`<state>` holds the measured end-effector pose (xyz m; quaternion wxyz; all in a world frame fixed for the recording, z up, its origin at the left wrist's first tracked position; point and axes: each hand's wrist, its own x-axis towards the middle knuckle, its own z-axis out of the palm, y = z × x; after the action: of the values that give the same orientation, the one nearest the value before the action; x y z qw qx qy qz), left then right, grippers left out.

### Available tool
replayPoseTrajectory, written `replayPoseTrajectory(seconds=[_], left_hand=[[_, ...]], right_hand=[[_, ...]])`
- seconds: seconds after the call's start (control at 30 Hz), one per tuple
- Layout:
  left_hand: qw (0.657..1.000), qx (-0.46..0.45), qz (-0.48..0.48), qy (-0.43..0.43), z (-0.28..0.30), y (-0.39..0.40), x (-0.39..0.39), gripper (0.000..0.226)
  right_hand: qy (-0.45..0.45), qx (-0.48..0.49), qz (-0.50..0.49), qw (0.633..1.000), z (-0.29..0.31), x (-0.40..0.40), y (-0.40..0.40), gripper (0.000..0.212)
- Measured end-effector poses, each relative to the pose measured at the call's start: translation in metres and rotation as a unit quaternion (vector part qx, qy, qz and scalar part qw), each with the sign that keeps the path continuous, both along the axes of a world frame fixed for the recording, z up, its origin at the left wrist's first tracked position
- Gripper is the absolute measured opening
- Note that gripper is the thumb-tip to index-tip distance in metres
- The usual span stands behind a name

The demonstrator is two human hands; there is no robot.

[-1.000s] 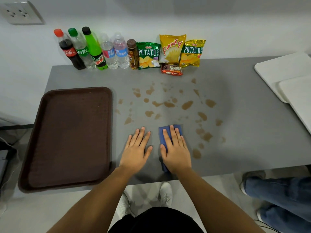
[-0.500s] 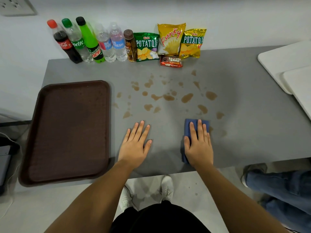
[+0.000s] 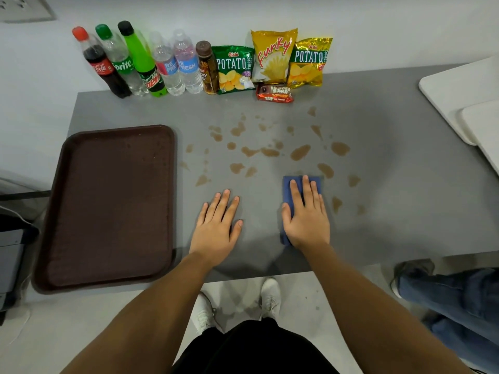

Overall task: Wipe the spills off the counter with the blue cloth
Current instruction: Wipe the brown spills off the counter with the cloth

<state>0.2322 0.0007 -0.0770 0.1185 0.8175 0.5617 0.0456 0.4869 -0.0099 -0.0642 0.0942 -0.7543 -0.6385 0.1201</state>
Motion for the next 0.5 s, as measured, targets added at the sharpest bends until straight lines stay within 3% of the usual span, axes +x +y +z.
replayPoseTrajectory(seconds=[0.3,0.5], left_hand=[[0.997,0.014,-0.028,-0.069,0.017,0.02,0.048,0.059],[1.0,-0.017,-0.019,-0.015,0.0,0.02,0.074,0.069]], right_hand=[[-0.007,-0.027,-0.046,0.999,0.004,0.061,-0.003,0.065],[-0.037,-0.019,-0.071,0.997,0.001,0.05,-0.04,0.066]])
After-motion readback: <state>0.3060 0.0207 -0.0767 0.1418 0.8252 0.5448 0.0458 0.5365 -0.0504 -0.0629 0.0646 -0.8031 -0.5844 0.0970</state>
